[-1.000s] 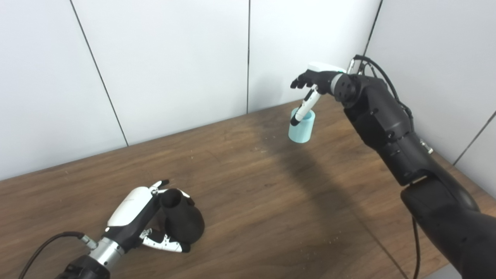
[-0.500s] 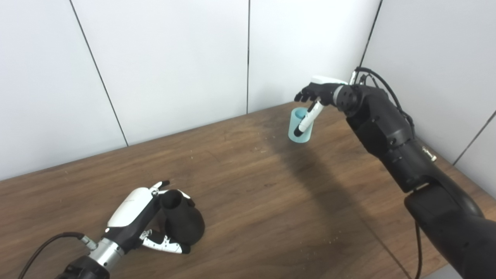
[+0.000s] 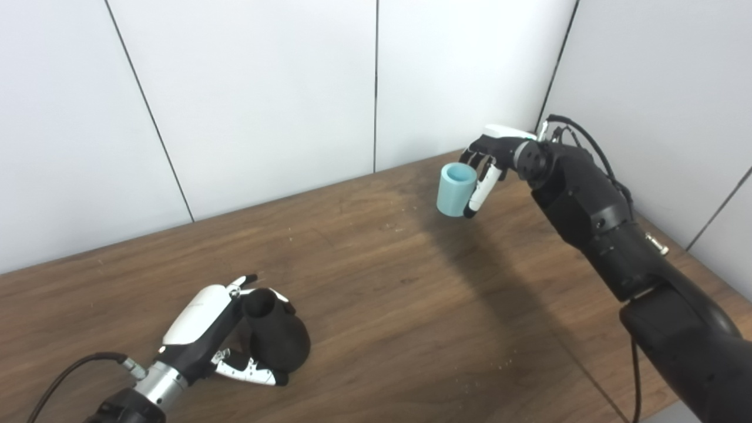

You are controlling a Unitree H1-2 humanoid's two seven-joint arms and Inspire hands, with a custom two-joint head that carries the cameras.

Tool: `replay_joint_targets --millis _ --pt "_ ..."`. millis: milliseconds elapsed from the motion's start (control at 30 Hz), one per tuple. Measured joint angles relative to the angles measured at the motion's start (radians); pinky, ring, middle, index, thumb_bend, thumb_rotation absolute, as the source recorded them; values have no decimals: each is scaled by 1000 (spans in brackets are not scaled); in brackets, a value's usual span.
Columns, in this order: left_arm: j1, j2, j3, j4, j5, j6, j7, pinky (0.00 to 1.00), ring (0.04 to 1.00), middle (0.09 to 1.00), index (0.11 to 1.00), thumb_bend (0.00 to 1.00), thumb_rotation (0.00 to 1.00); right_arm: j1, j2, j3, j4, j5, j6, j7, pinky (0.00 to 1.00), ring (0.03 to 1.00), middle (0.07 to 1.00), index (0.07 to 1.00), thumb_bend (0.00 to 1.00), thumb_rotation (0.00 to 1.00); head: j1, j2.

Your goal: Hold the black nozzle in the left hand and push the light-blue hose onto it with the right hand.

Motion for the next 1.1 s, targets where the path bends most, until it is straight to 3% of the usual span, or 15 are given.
replay_joint_targets --millis 567,1100 --pt "2 3 -1 -3 0 -1 0 956 569 467 491 526 0 5 9 34 23 65 -5 -149 546 676 735 769 904 137 11 5" --pt "4 6 -1 -6 0 -3 0 955 578 482 485 526 0 5 16 80 56 90 -8 -194 546 673 733 770 901 137 25 18"
